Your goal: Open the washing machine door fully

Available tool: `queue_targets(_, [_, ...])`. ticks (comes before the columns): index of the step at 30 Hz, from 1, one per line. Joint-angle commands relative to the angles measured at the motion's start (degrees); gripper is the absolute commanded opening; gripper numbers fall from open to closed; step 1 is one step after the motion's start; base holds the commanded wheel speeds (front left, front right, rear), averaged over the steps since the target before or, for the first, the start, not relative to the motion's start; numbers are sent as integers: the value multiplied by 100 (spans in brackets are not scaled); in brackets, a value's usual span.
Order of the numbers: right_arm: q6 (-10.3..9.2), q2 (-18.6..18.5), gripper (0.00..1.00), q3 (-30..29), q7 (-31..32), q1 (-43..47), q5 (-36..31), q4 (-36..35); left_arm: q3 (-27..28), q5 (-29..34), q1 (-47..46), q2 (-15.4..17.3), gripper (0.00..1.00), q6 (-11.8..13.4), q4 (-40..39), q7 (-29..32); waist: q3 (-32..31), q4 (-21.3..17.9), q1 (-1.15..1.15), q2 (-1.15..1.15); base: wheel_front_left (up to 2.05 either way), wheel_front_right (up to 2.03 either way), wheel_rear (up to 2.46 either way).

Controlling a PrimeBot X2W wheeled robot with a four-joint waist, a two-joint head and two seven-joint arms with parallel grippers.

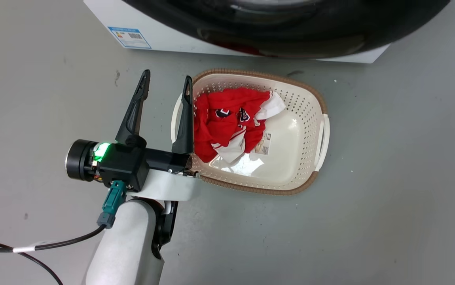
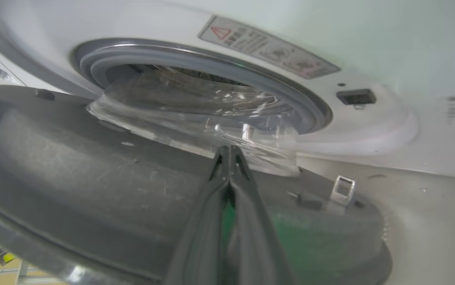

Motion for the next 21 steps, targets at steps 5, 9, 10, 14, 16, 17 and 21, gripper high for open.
queue_targets(5, [0, 213, 0, -43, 575, 375, 180, -60, 33, -24, 74, 4, 100, -13, 67, -14, -261, -19, 0, 0, 0, 0, 0])
queue_targets(9, [0, 314, 0, -52, 957, 685, 255, -213, 59, -30, 188, 3, 100, -42, 117, -14, -488, -24, 0, 0, 0, 0, 0])
queue_targets(10, [0, 357, 0, -38, 1046, 781, 269, -274, 68, -32, 209, 3, 100, -50, 132, -14, -554, -25, 0, 0, 0, 0, 0])
queue_targets(14, [0, 519, 0, 26, 1383, 1221, 383, -543, 117, -33, 353, 3, 100, -78, 203, -14, -824, -41, 0, 0, 0, 0, 0])
queue_targets(16, [0, 595, 0, 71, 1529, 1464, 438, -697, 145, -33, 427, 4, 100, -102, 243, -14, -950, -48, 0, 0, 0, 0, 0])
queue_targets(17, [0, 639, 0, 96, 1595, 1596, 470, -762, 162, -30, 468, 3, 100, -116, 259, -14, -1018, -53, 0, 0, 0, 0, 0])
queue_targets(21, [0, 813, 0, 221, 1807, 2088, 625, -1056, 215, 17, 633, 3, 100, -180, 352, -14, -1285, -63, 0, 0, 0, 0, 0])
